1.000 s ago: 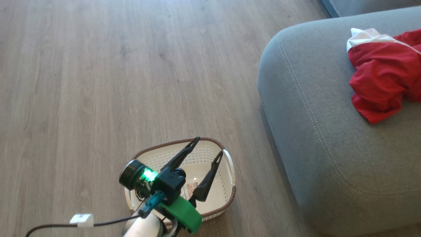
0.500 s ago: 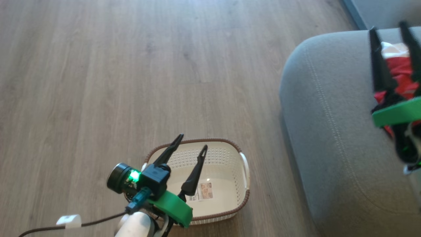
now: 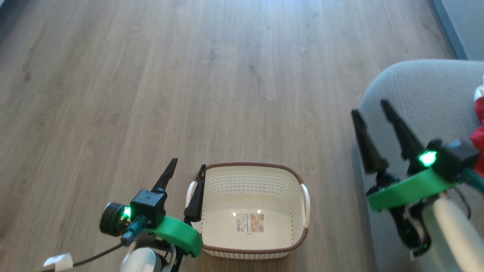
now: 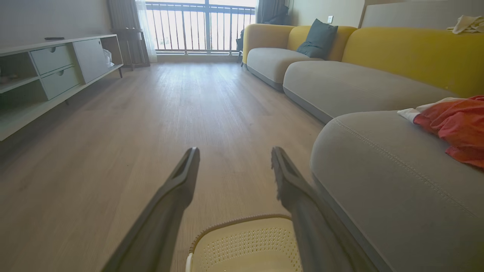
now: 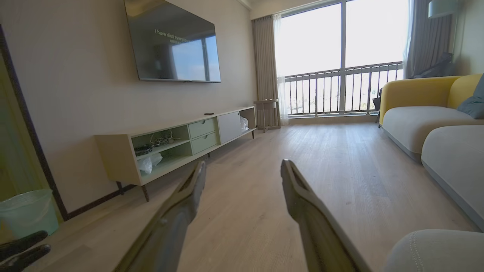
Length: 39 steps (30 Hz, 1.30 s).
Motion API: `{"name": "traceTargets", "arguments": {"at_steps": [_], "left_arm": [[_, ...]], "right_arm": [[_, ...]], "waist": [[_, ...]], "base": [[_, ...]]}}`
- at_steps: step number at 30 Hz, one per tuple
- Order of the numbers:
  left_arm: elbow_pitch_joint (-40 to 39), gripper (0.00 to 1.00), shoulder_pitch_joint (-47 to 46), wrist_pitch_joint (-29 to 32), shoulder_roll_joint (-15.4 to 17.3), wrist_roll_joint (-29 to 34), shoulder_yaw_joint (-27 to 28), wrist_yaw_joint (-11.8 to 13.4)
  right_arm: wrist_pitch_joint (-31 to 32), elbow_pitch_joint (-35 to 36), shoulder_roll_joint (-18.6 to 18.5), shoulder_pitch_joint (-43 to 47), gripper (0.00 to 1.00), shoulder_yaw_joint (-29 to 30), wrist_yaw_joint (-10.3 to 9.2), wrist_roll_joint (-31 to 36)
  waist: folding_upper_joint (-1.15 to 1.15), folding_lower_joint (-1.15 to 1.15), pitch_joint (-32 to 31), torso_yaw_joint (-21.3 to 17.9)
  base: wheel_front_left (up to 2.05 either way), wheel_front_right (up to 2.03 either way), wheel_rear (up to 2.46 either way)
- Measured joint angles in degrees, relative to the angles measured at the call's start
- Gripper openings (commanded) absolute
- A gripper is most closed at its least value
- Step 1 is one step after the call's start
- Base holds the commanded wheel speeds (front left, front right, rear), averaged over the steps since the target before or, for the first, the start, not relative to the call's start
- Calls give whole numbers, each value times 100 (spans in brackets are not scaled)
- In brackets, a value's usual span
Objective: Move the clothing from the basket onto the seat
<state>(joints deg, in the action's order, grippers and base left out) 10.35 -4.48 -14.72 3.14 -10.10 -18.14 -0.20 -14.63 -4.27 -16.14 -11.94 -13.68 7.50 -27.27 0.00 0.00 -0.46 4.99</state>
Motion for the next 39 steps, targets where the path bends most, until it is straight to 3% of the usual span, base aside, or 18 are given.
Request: {"name": "traceTargets", "arguments": {"at_steps": [12, 17, 23, 29, 39], "left_arm": [[-64, 100, 296, 0, -8, -99, 383, 822], [-167, 100, 381, 0, -8, -98, 537, 1105], [-198, 100, 453, 0, -10, -34, 488, 1156], [-187, 100, 497, 0, -11, -210, 478, 1038], [-59, 100, 497, 0, -11, -272, 501, 856]], "right_arm": [[0, -83, 528, 810, 100, 280, -1, 238], [0, -336, 712, 1057, 100, 368, 0, 895], [0, -388, 1103, 1316, 100, 653, 0, 1221], [0, -334, 1310, 1396, 100, 1540, -1, 1091], [0, -435, 1355, 1395, 100, 1425, -1, 1169]], "waist": [[0, 0, -147, 275], [0, 0, -169, 250], [0, 0, -125, 128], [0, 0, -76, 28], [0, 0, -52, -38]], "base": [[0, 0, 0], [0, 0, 0], [0, 0, 0], [0, 0, 0], [0, 0, 0]]}}
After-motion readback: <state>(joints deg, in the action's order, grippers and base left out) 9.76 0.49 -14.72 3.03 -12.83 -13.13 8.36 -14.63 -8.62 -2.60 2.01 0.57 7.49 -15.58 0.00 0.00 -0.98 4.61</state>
